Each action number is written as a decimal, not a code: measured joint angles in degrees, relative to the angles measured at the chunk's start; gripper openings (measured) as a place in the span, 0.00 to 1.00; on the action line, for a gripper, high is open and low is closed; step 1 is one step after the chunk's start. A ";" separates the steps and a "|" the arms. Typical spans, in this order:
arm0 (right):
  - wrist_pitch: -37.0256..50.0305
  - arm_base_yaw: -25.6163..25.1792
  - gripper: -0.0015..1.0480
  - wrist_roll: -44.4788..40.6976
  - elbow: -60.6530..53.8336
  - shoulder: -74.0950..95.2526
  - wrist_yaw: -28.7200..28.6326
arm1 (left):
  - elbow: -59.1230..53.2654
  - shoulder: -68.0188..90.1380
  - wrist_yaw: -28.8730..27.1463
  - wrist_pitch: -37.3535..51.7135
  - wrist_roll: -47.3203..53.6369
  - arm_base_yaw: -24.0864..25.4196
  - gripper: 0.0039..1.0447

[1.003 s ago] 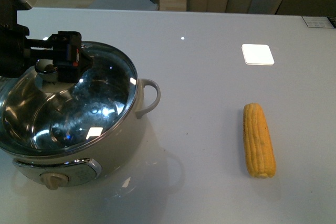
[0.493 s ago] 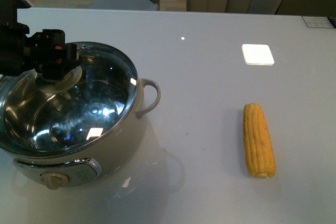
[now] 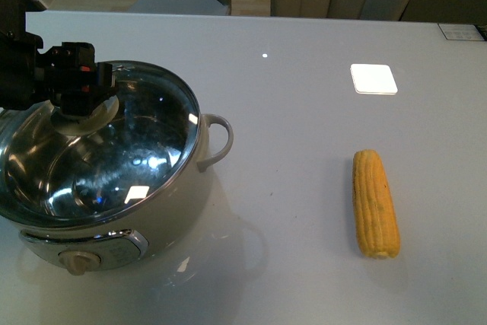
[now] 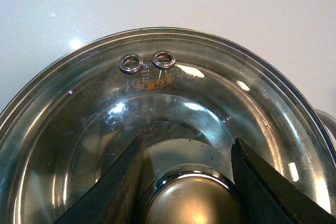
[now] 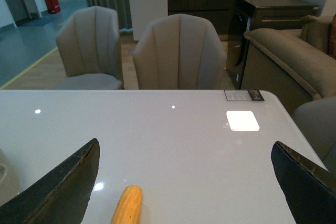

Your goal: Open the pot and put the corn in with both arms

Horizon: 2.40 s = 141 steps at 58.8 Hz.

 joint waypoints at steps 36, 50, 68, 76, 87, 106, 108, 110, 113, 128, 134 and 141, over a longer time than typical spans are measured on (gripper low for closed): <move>0.00 0.00 0.92 0.00 0.00 0.00 0.00 | 4.74 -4.42 -1.31 -6.10 -0.61 -1.11 0.42; 0.00 0.00 0.92 0.00 0.00 0.00 0.00 | 6.60 -7.91 -1.90 -9.22 0.04 -1.16 0.42; 0.00 0.00 0.92 0.00 0.00 0.00 0.00 | 5.70 -11.78 -1.64 -10.16 2.51 1.95 0.42; 0.00 0.00 0.92 -0.02 0.00 0.00 0.00 | 3.39 -14.19 -0.96 -10.78 3.67 4.87 0.42; 0.00 0.00 0.92 -0.02 0.00 0.00 0.00 | 0.59 -16.70 0.94 -11.37 5.62 9.81 0.42; 0.00 0.00 0.92 0.00 0.00 0.00 0.00 | -1.84 -18.29 5.86 -11.52 10.54 24.72 0.42; 0.00 0.00 0.92 0.00 0.00 0.00 0.00 | -1.95 -18.27 6.23 -11.52 11.08 26.23 0.42; 0.00 0.00 0.92 -0.02 0.00 0.00 0.00 | -2.01 -18.27 6.60 -11.50 11.54 27.71 0.42; 0.00 0.00 0.92 0.00 0.00 0.00 0.00 | -2.01 -18.01 7.43 -11.30 12.57 30.51 0.42; 0.00 0.00 0.92 -0.02 0.00 0.00 0.00 | -1.66 -12.63 11.28 -10.01 16.22 39.63 0.42; 0.00 0.00 0.92 0.00 0.00 0.00 0.00 | -0.83 -10.23 11.98 -9.16 17.09 42.23 0.42; 0.00 0.00 0.92 -0.02 0.00 0.00 0.00 | 1.33 -7.28 13.40 -8.11 17.84 45.57 0.42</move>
